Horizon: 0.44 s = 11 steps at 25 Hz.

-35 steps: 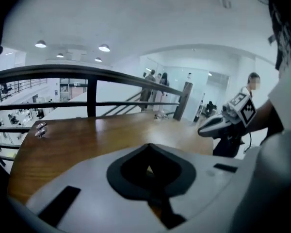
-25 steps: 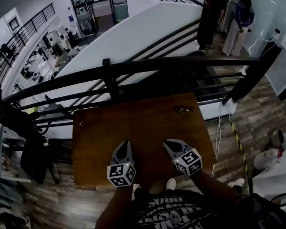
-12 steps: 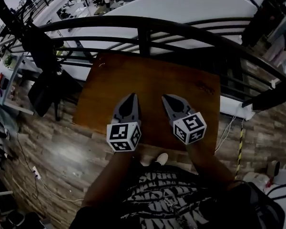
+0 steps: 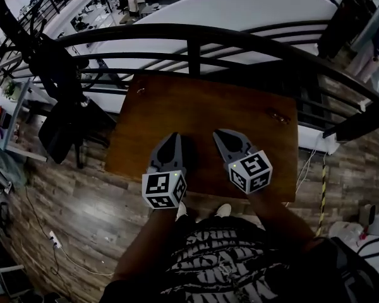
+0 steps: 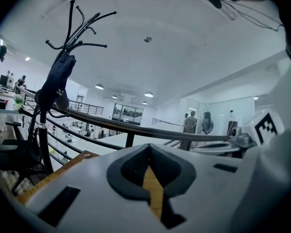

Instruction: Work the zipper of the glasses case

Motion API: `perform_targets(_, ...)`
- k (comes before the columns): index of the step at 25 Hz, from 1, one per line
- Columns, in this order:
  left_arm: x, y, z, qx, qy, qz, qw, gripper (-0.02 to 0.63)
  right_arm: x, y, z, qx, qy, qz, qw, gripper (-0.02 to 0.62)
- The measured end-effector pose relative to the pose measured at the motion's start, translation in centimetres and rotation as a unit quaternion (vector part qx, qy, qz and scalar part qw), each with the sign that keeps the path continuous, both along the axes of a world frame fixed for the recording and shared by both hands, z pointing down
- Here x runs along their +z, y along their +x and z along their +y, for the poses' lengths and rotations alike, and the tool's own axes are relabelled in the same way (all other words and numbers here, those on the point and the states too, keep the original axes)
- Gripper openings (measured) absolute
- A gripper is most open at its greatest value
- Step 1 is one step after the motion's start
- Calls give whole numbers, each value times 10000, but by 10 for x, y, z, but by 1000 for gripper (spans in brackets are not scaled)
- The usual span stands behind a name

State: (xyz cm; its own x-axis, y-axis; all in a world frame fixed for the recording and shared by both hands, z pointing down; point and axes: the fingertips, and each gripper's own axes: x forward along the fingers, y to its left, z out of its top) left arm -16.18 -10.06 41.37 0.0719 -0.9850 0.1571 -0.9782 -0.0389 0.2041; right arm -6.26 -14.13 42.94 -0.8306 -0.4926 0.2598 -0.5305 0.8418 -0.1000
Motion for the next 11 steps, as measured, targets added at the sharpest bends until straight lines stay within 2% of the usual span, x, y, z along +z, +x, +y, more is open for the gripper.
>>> perform_targets(11, -9, -38, -6, 542, 36, 127, 9984, 8, -11, -44, 9, 277, 139, 170, 9994, -2)
